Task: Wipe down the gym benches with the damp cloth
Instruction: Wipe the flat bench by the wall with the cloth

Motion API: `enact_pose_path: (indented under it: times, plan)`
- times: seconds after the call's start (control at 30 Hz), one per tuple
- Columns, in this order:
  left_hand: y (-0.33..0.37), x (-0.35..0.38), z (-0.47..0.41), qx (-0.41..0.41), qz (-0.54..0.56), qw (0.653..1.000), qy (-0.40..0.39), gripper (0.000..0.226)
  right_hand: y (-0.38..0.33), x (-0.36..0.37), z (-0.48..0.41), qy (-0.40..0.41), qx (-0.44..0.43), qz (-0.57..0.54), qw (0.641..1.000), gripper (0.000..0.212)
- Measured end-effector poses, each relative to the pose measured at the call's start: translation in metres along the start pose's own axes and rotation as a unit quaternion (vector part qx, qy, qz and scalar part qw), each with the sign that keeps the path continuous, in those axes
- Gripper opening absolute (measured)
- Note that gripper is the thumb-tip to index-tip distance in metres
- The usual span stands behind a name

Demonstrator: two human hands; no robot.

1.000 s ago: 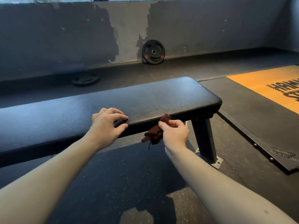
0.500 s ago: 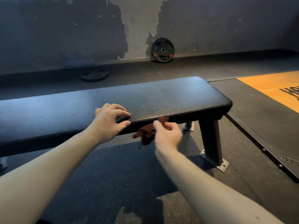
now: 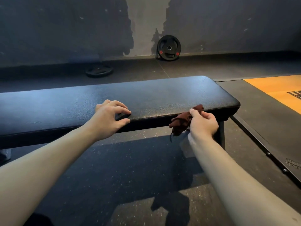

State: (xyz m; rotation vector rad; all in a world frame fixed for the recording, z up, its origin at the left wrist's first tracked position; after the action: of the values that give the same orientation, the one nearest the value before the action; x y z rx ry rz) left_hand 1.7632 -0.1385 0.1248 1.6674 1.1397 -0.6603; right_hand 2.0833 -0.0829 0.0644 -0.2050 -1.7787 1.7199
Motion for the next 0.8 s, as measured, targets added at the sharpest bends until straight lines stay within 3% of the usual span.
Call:
enact_pose_path:
  times: [0.2,0.43,0.53,0.7,0.8]
  plan:
    - [-0.004,-0.004,0.003,0.003,-0.012,1.0,-0.007,0.017,0.032,0.022,0.042,-0.02,-0.019,0.031,0.999,0.024]
    - [0.008,-0.01,0.013,-0.004,-0.045,0.999,0.007,0.02,0.067,0.045,0.091,-0.185,0.059,0.074,0.978,0.012]
    - [0.02,-0.011,0.025,-0.001,-0.052,0.999,-0.009,0.028,0.062,0.048,0.101,-0.263,0.067,0.058,0.961,0.016]
    - [0.017,-0.009,0.052,-0.114,-0.025,0.989,-0.094,0.047,0.059,0.054,0.12,-0.349,0.06,0.013,0.935,0.026]
    - [0.018,-0.01,0.073,-0.165,0.03,0.975,-0.146,0.025,0.059,0.065,0.136,-0.412,0.057,-0.011,0.909,0.027]
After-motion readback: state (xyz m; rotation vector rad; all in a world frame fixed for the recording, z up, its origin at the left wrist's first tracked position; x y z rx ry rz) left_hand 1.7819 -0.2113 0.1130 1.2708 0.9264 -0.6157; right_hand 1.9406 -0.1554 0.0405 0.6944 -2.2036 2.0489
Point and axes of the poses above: each hand's wrist, its own z-axis away from the middle knuckle, its own x-axis out of the palm, y = z × x, the point moved 9 cm from there along -z, towards the middle knuckle, and after that the axes turned 8 degrees about -x, right-handed, at the moved point
